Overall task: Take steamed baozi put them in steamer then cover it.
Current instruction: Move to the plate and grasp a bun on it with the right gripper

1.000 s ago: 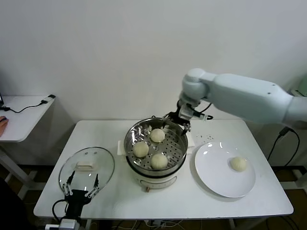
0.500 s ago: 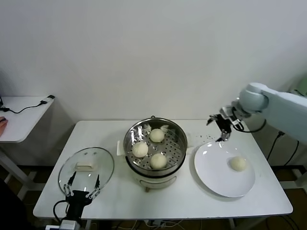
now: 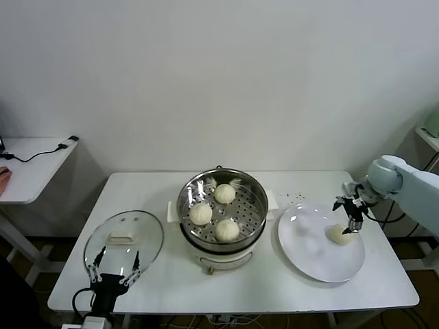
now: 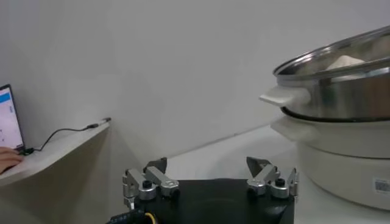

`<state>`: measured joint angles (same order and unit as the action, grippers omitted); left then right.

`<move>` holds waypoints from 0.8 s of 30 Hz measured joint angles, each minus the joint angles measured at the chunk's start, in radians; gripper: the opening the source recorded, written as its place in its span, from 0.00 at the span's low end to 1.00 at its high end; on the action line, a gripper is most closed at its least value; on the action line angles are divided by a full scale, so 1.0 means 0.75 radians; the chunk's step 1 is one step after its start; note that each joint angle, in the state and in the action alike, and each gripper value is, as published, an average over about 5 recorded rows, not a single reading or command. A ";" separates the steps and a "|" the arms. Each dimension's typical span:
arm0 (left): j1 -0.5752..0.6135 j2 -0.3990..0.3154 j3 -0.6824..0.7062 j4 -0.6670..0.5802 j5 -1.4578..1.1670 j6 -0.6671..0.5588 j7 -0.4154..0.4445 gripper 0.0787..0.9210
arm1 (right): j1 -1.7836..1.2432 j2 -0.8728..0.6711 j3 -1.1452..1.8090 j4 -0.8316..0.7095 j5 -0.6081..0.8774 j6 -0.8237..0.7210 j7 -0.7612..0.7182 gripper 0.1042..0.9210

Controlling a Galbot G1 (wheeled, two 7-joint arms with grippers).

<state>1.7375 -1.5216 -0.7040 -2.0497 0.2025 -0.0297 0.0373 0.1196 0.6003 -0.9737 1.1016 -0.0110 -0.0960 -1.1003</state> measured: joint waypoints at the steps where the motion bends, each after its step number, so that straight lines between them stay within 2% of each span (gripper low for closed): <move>1: 0.000 0.000 0.000 0.001 0.000 0.000 0.000 0.88 | -0.019 0.007 0.018 -0.017 -0.013 0.001 0.000 0.88; 16: -0.002 -0.005 -0.005 0.010 0.005 0.000 0.000 0.88 | -0.175 0.103 0.173 -0.176 -0.117 0.007 -0.008 0.87; 24: -0.005 -0.005 -0.005 0.013 0.006 -0.001 0.000 0.88 | -0.181 0.119 0.184 -0.201 -0.127 0.007 -0.015 0.76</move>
<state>1.7334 -1.5252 -0.7074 -2.0401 0.2066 -0.0302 0.0369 -0.0162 0.6896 -0.8358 0.9507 -0.1059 -0.0910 -1.1112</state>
